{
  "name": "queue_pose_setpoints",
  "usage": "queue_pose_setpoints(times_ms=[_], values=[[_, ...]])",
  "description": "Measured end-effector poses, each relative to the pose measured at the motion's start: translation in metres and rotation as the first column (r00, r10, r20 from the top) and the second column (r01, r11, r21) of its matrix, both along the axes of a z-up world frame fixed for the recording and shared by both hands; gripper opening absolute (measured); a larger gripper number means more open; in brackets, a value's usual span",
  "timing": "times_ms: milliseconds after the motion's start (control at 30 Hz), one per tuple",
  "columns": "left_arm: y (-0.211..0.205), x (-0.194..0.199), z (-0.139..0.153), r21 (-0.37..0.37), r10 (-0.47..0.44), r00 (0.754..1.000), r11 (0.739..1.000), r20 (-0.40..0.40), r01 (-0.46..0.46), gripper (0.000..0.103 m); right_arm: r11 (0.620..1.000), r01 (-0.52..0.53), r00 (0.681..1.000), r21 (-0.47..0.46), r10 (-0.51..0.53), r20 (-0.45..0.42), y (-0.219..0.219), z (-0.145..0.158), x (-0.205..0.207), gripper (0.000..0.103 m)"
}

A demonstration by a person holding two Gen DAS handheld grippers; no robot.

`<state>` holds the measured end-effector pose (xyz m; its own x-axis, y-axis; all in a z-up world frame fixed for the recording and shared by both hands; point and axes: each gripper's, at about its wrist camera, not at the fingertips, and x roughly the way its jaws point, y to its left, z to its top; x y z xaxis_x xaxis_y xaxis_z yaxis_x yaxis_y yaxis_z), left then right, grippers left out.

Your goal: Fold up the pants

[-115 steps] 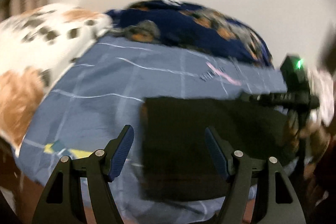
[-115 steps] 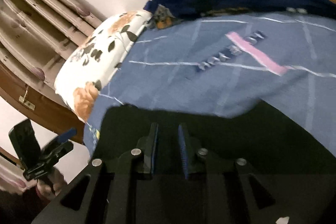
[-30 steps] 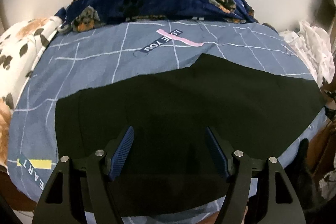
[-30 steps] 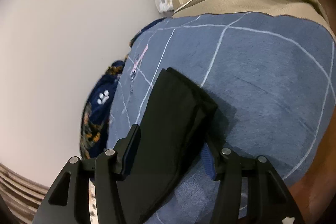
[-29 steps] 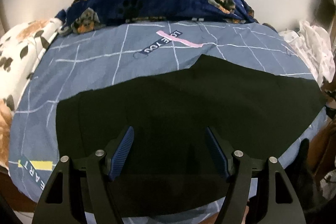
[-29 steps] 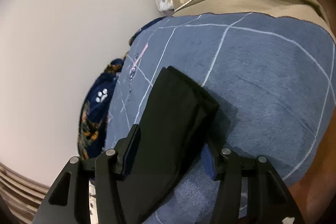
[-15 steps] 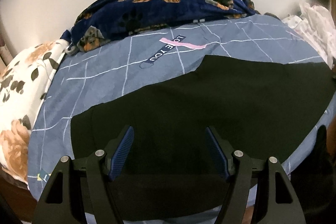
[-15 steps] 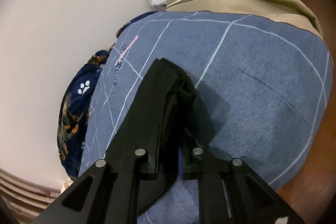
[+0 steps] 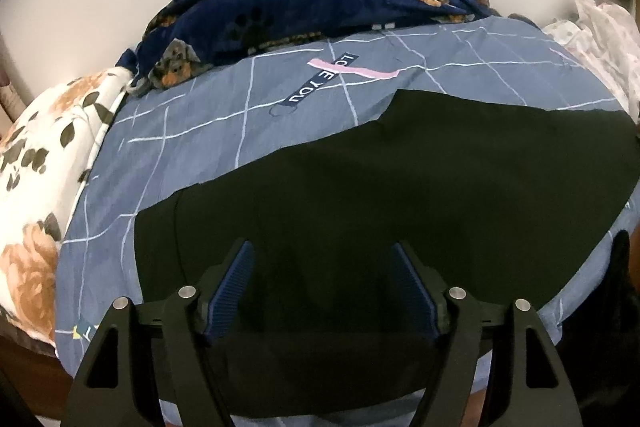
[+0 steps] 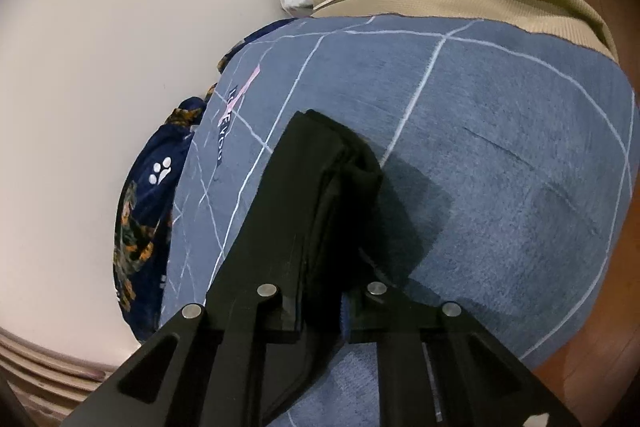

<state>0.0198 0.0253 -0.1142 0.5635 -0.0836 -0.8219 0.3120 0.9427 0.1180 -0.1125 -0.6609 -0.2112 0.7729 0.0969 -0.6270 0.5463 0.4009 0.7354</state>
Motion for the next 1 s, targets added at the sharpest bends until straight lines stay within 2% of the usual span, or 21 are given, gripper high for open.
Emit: queue_pose_setpoints(times_ms=[267,500,667,867,1000], values=[[0.003,0.000,0.002,-0.002,0.007,1.000,1.000,-0.004,-0.007,0.072,0.995,-0.068,0.996,-0.072,0.073,0.060,0.026,0.035,0.013,0.013],[0.006,0.002,-0.001,-0.020,0.022,0.999,1.000,-0.030,-0.022,0.073,0.958,-0.231,0.966,-0.173,0.247,0.080,0.091,0.071,0.044,0.013],[0.007,0.001,-0.002,-0.018,0.027,0.999,0.999,-0.039,-0.028,0.073,0.914,-0.360,0.927,-0.188,0.374,0.043,0.150,0.066,0.064,0.013],[0.013,0.002,-0.005,-0.030,0.043,0.998,0.999,-0.054,-0.045,0.077,0.880,-0.444,0.892,-0.169,0.452,0.010,0.198,0.052,0.071,0.013],[0.016,0.002,-0.007,-0.044,0.048,0.997,0.998,-0.064,-0.051,0.077,0.836,-0.511,0.856,-0.200,0.516,-0.030,0.230,0.051,0.073,0.013]])
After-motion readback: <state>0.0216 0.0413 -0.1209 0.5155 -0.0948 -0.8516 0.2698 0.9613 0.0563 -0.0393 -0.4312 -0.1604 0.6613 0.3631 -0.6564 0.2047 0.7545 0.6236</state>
